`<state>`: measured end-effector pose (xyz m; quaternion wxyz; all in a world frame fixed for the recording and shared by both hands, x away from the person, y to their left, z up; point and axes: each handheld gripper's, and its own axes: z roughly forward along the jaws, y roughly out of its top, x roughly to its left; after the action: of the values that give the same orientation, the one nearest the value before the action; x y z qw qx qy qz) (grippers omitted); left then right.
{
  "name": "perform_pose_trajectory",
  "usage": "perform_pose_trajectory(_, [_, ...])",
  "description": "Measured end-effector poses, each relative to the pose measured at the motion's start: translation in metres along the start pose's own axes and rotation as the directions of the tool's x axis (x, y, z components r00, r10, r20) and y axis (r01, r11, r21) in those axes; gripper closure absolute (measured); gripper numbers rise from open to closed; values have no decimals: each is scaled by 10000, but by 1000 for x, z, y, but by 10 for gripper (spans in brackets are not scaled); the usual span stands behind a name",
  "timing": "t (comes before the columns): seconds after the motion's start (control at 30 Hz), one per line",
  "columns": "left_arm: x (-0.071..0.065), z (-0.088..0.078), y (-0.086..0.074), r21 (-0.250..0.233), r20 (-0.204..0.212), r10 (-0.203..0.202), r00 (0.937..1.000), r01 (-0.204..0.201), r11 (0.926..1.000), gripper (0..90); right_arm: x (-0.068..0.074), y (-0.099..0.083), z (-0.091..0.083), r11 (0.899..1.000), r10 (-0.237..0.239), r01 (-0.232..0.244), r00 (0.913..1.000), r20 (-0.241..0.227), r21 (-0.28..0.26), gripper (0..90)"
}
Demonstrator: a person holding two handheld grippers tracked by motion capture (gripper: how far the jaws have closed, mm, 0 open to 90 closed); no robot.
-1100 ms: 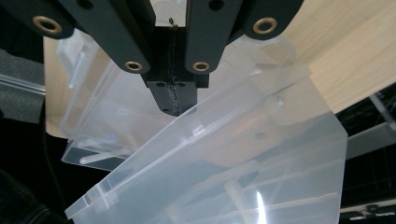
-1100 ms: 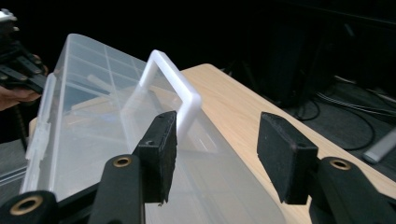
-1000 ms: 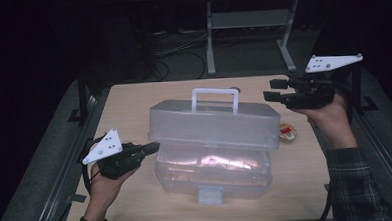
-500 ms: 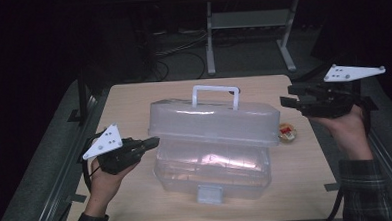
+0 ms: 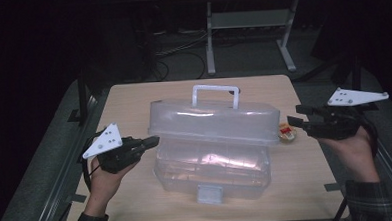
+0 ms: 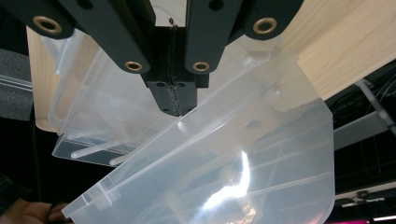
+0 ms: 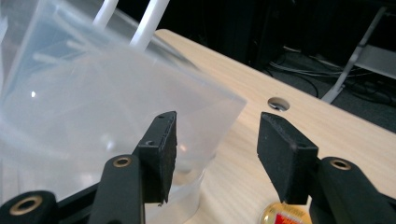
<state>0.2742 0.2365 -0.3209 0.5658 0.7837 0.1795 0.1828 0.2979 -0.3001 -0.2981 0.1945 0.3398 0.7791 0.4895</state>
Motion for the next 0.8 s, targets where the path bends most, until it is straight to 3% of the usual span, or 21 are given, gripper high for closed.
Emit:
perform_pose_trajectory(0.2, [0,0,0,-2,9,-2,10000,2,10000,900,9,-16,-1,9999,118,-118,9999,-6,103,470])
perform_pose_trajectory(0.47, [0,0,0,1,19,-2,10000,2,10000,900,34,-33,3,9993,102,-82,9984,-556,354,450])
perform_pose_trajectory(0.8, [1,0,0,16,38,-5,10000,5,10000,900,54,-28,9,9999,-85,90,9965,-835,57,451])
